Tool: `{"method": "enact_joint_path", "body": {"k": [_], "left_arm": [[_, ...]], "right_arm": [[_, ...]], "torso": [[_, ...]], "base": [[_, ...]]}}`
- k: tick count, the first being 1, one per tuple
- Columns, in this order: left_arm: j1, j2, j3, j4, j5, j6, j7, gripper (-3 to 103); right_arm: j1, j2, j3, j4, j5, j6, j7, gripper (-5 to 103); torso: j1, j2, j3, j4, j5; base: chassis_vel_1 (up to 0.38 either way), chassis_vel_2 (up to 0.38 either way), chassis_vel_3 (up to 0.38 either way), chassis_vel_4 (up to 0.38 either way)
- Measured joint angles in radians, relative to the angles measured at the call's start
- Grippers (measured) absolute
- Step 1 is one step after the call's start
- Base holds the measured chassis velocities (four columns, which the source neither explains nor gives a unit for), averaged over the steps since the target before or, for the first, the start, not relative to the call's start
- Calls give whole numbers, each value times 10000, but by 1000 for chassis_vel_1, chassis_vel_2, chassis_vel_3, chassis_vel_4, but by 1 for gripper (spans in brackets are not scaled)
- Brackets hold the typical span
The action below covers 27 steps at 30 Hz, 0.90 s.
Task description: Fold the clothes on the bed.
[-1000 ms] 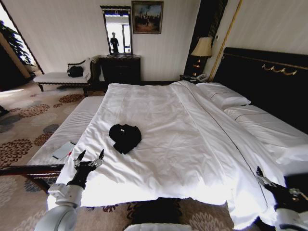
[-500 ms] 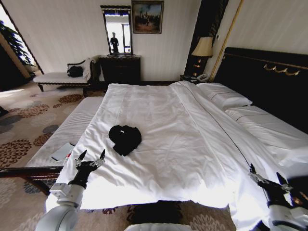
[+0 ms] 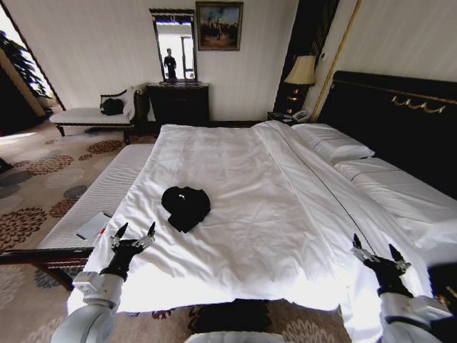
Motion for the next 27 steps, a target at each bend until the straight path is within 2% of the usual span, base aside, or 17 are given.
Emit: {"method": "enact_joint_path", "body": {"k": [5, 11, 27], "left_arm": [[-2, -12, 26, 7, -1, -2, 0, 100], [-24, -16, 63, 7, 4, -2, 0, 100], [41, -98, 69, 15, 46, -43, -3, 100]], "right_arm": [[-5, 10, -20, -85, 61, 334, -61, 100], [-20, 22, 25, -126, 101, 318, 67, 100], [-110, 32, 150, -92, 156, 268, -47, 100]], "torso": [[-1, 1, -1, 1, 0], [-2, 1, -1, 0, 2], [-5, 3, -3, 1, -7]], "base": [[0, 0, 0, 0], [49, 66, -42, -78], [123, 171, -112, -160]]}}
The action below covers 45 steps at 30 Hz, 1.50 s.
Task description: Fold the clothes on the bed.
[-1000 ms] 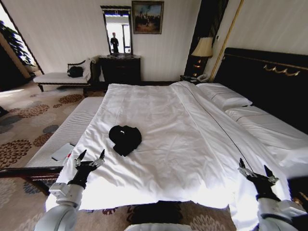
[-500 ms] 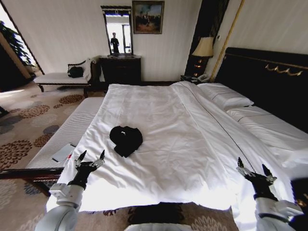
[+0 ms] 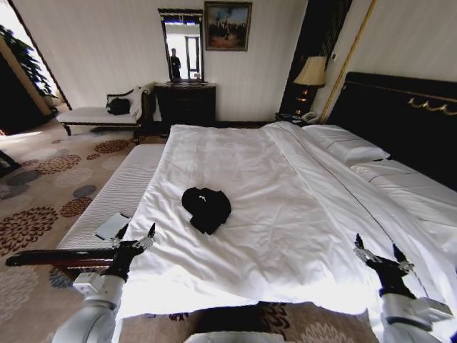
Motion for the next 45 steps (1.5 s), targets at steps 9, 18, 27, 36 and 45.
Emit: {"method": "enact_joint_path", "body": {"k": [9, 18, 27, 36, 45], "left_arm": [[-177, 153, 194, -4, 46, 98, 7, 100], [-466, 603, 95, 7, -383, 374, 2, 100], [-1512, 2229, -453, 1116, -2562, 894, 13, 100], [-4308, 5128, 814, 3548, -5705, 1114, -4, 100], [-8716, 6424, 5222, 6812, -6655, 1411, -2, 100]], "right_arm": [[-131, 120, -182, 60, -8, 25, -192, 100], [-66, -156, -1028, 623, -186, -344, 65, 100], [64, -501, -1255, 824, -177, -722, 281, 100], [-271, -464, -1161, 976, -248, -731, 325, 100], [-338, -373, -1085, 887, -255, -664, 377, 100]], "torso": [[-1, 0, 1, -2, 10], [13, -6, 6, 3, 3], [-6, 2, -1, -2, 8], [6, -4, 4, 2, 4], [4, -4, 4, 6, 2]], "base": [[-125, 52, 115, -69], [-70, 110, 78, -103], [6, -11, -10, 5], [0, 0, 0, 0], [0, 0, 0, 0]]}}
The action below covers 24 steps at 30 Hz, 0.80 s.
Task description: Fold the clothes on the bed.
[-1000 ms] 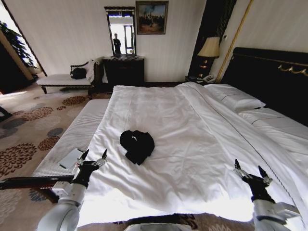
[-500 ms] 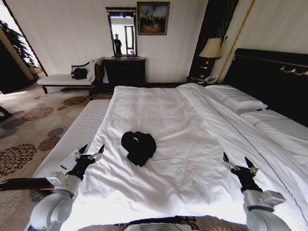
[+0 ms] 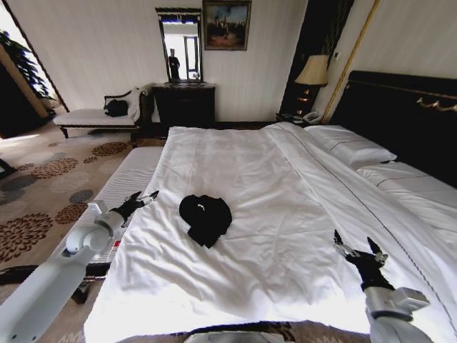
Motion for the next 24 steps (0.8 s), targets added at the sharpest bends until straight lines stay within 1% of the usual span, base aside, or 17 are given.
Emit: {"method": "enact_joint_path", "body": {"k": [1, 2, 3, 4, 5, 6, 8, 9, 10, 11, 14, 15, 17, 19, 20, 22, 24], "left_arm": [[-413, 2, 448, 287, 20, 0, 1, 100], [-413, 2, 448, 287, 20, 0, 1, 100], [-654, -2, 697, 443, 38, 4, 2, 100], [-1611, -111, 1621, 1088, 182, 23, 2, 100], [-2544, -367, 2457, 1716, 233, 97, 2, 100], [-2544, -367, 2457, 1716, 233, 97, 2, 100], [-3129, -584, 2983, 2068, 133, 175, 4, 100], [-3648, -820, 3498, 2360, 33, 240, 5, 100], [-3912, -953, 3801, 2509, 9, 273, 5, 100], [-3912, -953, 3801, 2509, 9, 273, 5, 100], [-4383, -1338, 4682, 2776, -26, 454, 7, 100], [-4383, -1338, 4682, 2776, -26, 454, 7, 100], [-4404, -1482, 5038, 2881, -44, 492, 6, 100], [-4404, -1688, 5236, 3015, 6, 499, 6, 100], [-4404, -1688, 5236, 3015, 6, 499, 6, 100], [-4414, -1953, 5389, 3242, 149, 498, 9, 100], [-4428, -2024, 5415, 3329, 195, 490, 7, 100]], "right_arm": [[13, 17, 0, -22, -10, 2, 0, 100], [13, 17, 0, -22, -10, 2, 0, 100], [22, 30, -1, -36, -18, 4, 0, 100], [36, 66, -10, -76, -47, 8, 0, 100], [45, 95, -17, -101, -70, 8, 0, 100], [45, 95, -17, -101, -70, 8, 0, 100], [43, 103, -17, -102, -90, 8, 0, 100], [35, 107, -2, -91, -100, 0, 7, 100], [28, 110, 22, -68, -100, -9, 15, 100], [28, 110, 22, -68, -100, -9, 15, 100], [-87, 120, 184, 68, -100, -17, 36, 100], [-87, 120, 184, 68, -100, -17, 36, 100], [-232, 120, 273, 97, -99, 13, 25, 100], [-337, 121, 356, 87, -96, 76, 10, 100], [-337, 121, 356, 87, -96, 76, 10, 100], [-410, 144, 403, 77, -95, 105, 0, 100], [-420, 149, 405, 79, -95, 108, -3, 100]], "torso": [[0, 0, 0, 0, -1], [0, 0, 0, 0, -1], [0, 0, 0, 0, -1], [0, 1, 0, -3, 7], [0, 0, 0, -8, 5], [0, 0, 0, -8, 5], [0, 1, 0, -10, 5], [0, 1, -1, -7, 7], [0, 0, -1, -7, 7], [0, 0, -1, -7, 7], [0, 1, -1, -9, 7], [0, 1, -1, -9, 7], [0, 1, -1, -5, 6], [-2, 2, -3, -2, 5], [-2, 2, -3, -2, 5], [-2, 2, -3, -6, 5], [-2, 2, -2, -8, 4]], "base": [[0, 0, 0, 0], [0, 0, 0, 0], [0, 0, 0, 0], [0, 0, 0, 0], [0, 0, 0, 0], [0, 0, 0, 0], [0, 0, 0, 0], [0, 0, 0, 0], [0, 0, 0, 0], [0, 0, 0, 0], [0, 0, 0, 0], [0, 0, 0, 0], [0, 0, 0, 0], [0, 0, 0, 0], [0, 0, 0, 0], [0, 0, 0, 0], [0, 0, 0, 0]]}}
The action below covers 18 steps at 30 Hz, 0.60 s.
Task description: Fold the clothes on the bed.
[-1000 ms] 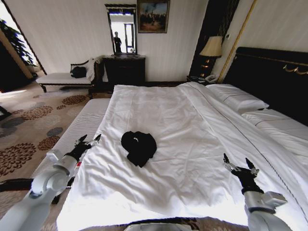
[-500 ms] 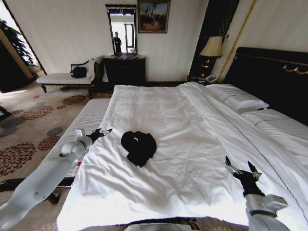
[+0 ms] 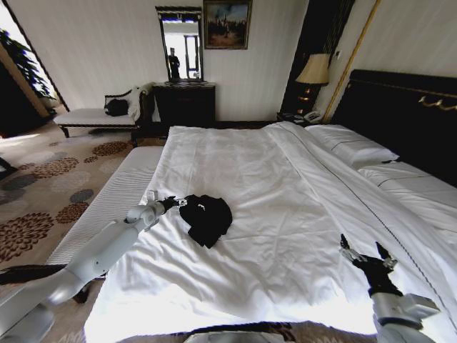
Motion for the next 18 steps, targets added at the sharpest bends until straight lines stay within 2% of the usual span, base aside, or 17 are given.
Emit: {"method": "enact_joint_path", "body": {"k": [8, 16, 18], "left_arm": [[-159, -530, 54, 634, 283, -211, -1, 100], [-64, -632, -13, 685, 241, -289, -2, 100], [-47, -621, 9, 623, 188, -288, -2, 103]], "right_arm": [[-26, 75, -43, 56, -57, 2, -7, 100], [-31, 101, -65, 79, -82, 2, -12, 100], [-30, 91, -65, 78, -83, 1, -12, 100]], "torso": [[0, 0, 0, 2, 0], [1, 0, 0, 3, 0], [1, 1, 0, 2, 1]], "base": [[0, 0, 0, 0], [0, 0, 0, 0], [0, 0, 0, 0]]}}
